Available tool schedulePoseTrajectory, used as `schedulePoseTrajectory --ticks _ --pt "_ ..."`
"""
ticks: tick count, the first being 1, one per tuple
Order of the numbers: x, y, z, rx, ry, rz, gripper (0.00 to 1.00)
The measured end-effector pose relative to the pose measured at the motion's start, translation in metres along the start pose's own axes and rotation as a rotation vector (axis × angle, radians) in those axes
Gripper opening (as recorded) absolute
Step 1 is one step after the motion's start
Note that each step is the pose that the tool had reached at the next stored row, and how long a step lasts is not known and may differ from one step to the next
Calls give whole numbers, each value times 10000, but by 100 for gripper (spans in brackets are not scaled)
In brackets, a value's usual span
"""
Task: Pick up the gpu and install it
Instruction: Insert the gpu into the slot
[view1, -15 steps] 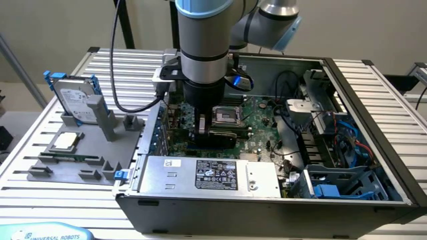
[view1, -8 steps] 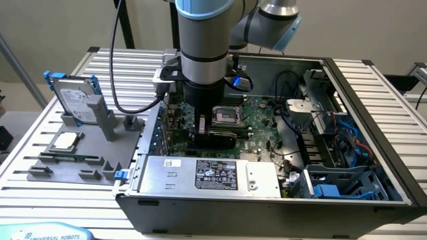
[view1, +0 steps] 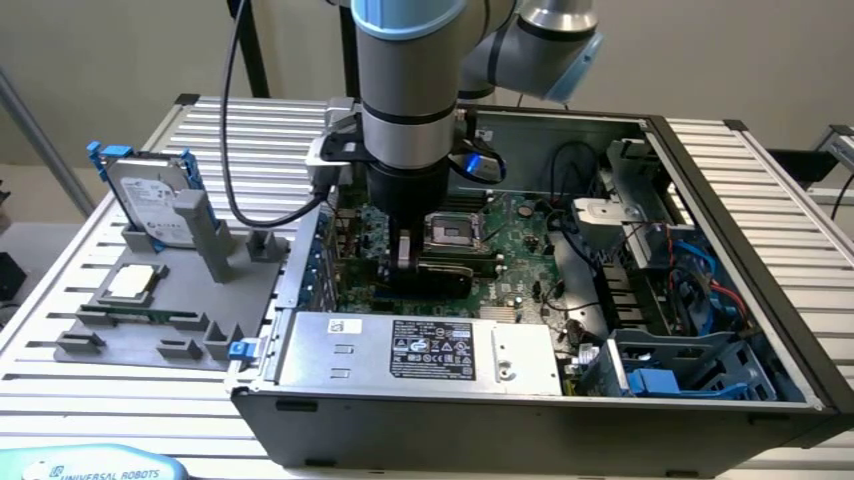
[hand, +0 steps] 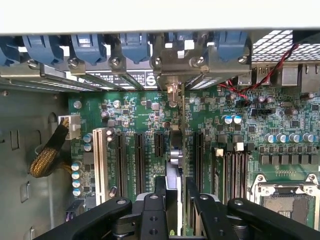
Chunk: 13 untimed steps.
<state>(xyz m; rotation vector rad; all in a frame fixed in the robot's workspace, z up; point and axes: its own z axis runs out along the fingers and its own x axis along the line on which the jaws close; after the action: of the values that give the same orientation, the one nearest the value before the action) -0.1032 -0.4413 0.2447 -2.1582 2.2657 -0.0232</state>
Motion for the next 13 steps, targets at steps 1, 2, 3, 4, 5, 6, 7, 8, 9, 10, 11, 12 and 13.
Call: schedulePoseTrajectory --ticks 1,2,3,4,5,6,7,8,9,10,11,12,13 --pt "0 0 8 -1 0 0 27" --pt "0 1 15 0 -2 0 27" --pt "0 1 17 1 -6 1 27" --pt "-1 1 18 2 -7 0 27" --pt "-1 1 19 2 -8 1 27" --pt "-1 0 19 3 -9 1 27" --pt "-1 0 19 3 -10 1 27" --pt "-3 0 20 10 -26 3 28" --pt "-3 0 13 15 -31 3 28" --pt "-2 -1 -16 10 -20 2 28" --pt "-1 -1 -59 3 -10 1 34" --pt "-1 -2 -102 6 -14 1 34" --pt "-1 -3 -148 4 -10 0 34"
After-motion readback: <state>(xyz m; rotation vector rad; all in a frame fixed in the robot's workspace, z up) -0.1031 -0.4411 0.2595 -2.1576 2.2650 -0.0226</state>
